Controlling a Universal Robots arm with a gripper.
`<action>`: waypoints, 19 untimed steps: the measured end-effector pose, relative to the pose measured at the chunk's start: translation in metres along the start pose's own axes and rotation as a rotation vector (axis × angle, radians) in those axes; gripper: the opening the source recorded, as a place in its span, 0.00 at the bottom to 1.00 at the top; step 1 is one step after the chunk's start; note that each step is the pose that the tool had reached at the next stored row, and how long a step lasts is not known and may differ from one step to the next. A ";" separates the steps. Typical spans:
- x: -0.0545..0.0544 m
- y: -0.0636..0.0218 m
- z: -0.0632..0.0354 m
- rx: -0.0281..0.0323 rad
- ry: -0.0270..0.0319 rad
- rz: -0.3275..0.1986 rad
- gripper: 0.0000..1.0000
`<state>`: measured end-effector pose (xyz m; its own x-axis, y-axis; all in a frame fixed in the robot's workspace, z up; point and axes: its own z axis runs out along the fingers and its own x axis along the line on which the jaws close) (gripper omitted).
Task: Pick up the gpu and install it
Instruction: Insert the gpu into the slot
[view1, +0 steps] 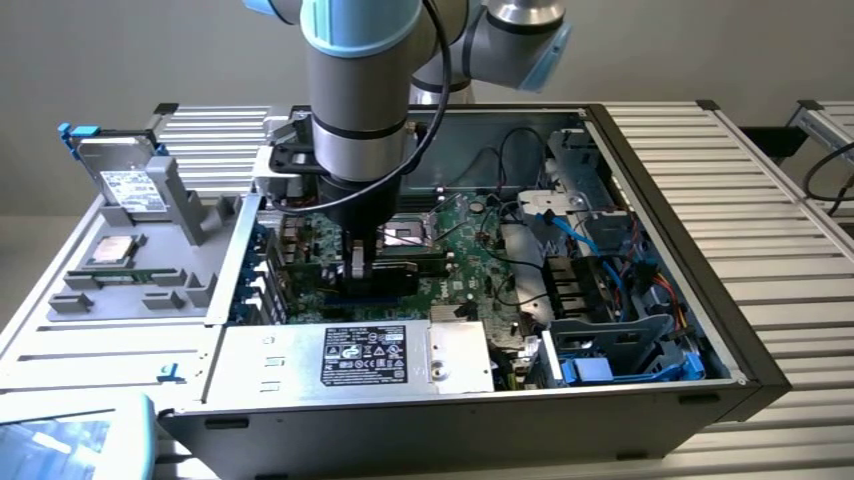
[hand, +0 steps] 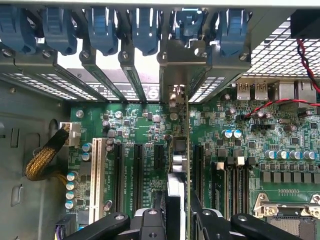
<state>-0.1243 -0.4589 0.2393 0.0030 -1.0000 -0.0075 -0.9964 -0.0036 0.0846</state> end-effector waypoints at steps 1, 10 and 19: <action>0.000 -0.0003 0.0002 0.0000 -0.0001 0.000 0.28; 0.000 -0.0009 0.0017 0.0003 -0.0001 0.000 0.28; 0.000 0.0000 0.0020 0.0002 0.0026 0.000 0.28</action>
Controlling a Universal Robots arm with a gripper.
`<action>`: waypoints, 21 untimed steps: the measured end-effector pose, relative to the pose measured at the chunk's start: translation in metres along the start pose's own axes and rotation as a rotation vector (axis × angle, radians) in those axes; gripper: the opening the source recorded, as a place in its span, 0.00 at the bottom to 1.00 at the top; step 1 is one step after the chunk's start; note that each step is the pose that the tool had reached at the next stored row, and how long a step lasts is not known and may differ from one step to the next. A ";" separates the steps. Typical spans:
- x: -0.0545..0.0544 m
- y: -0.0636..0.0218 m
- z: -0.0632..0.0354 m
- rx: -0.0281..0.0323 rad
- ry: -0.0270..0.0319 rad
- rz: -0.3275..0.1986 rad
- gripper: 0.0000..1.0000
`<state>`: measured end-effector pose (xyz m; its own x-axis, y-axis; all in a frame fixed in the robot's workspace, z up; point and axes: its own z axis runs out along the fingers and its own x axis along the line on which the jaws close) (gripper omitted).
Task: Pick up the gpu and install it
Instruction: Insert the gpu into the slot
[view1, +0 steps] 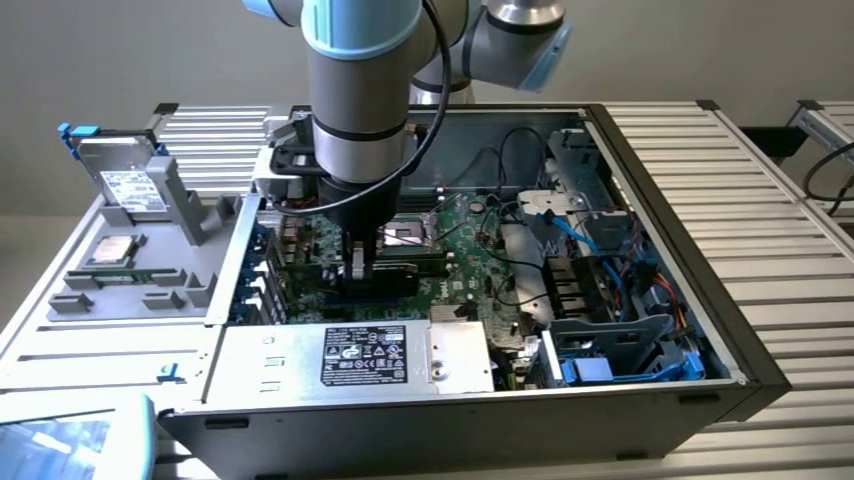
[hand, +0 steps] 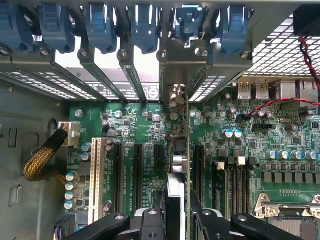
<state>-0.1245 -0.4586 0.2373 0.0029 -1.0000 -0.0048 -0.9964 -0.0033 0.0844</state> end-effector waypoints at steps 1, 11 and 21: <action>0.000 0.0000 0.0000 0.0000 0.0009 0.001 0.28; -0.002 0.0000 0.0001 -0.0002 0.0063 0.002 0.28; -0.002 0.0006 0.0014 0.0001 0.0066 0.002 0.28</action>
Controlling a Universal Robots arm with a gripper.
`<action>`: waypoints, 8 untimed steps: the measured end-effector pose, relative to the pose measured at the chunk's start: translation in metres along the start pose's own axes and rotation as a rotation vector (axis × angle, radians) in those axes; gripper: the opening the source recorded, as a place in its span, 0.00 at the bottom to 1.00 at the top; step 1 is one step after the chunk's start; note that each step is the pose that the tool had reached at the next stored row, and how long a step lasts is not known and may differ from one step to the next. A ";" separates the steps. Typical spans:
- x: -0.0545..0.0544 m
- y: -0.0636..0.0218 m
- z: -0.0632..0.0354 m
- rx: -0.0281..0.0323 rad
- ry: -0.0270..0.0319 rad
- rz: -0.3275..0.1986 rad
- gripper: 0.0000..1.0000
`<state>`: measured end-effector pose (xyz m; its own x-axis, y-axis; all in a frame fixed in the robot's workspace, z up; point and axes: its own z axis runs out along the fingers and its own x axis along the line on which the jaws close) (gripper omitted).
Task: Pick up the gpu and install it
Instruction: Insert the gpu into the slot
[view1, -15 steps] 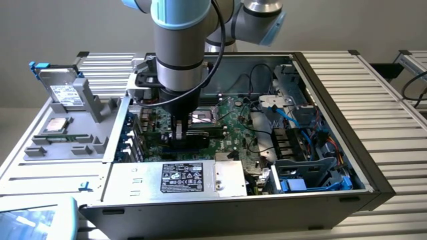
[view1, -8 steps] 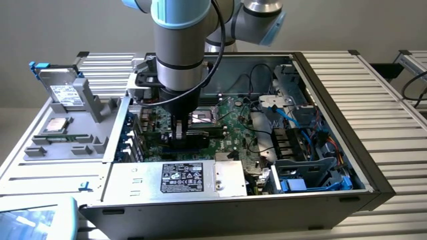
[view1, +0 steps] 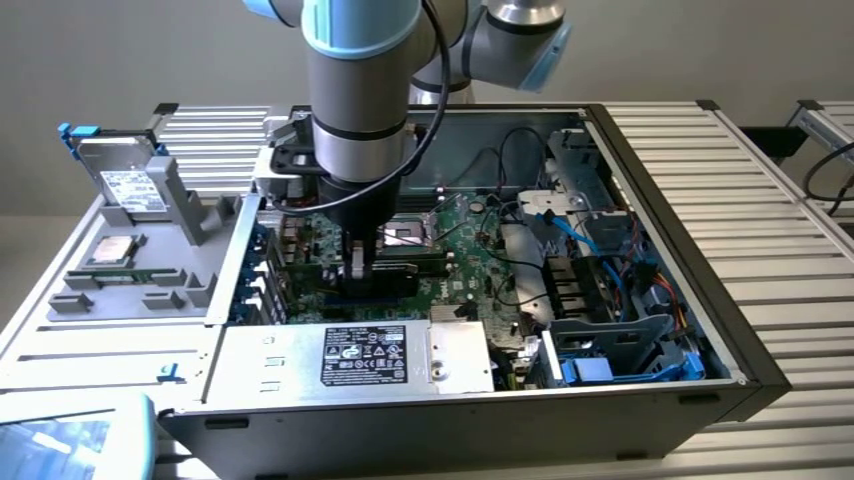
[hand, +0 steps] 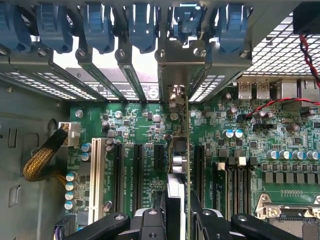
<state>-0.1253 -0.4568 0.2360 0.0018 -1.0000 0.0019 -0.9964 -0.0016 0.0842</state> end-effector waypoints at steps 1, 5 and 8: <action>0.000 0.0005 0.0002 0.0001 0.0000 0.000 0.28; 0.000 0.0011 0.0003 -0.0003 0.0002 0.000 0.28; 0.000 0.0009 0.0003 -0.0004 0.0002 0.000 0.28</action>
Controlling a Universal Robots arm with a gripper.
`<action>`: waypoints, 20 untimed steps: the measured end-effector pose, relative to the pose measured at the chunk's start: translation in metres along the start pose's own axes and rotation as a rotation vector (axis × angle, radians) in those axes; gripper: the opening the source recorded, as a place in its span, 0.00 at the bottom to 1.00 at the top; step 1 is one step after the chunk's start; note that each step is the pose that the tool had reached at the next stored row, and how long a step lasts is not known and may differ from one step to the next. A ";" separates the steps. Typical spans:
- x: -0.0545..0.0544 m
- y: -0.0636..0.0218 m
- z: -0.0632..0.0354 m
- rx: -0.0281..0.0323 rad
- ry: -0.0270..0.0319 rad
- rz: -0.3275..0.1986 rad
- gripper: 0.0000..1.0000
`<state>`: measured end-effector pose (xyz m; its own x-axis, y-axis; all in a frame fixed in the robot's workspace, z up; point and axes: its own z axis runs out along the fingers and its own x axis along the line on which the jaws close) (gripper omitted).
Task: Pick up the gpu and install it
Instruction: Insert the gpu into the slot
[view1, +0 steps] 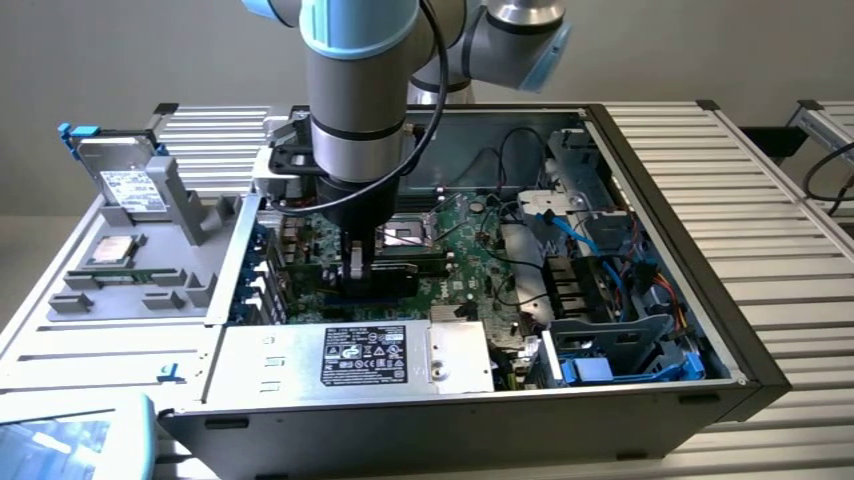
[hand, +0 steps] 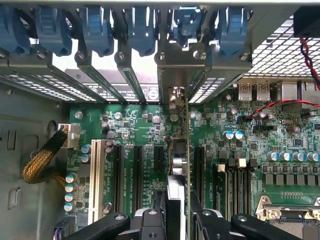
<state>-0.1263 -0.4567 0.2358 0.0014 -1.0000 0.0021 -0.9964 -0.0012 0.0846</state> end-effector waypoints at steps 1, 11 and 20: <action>0.000 -0.0001 0.0000 0.0001 0.0000 0.000 0.28; 0.000 -0.0003 0.0004 0.0002 0.0001 0.000 0.28; 0.000 -0.0003 0.0005 0.0001 0.0000 0.000 0.28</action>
<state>-0.1260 -0.4567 0.2352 0.0015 -1.0000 0.0021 -0.9964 -0.0013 0.0845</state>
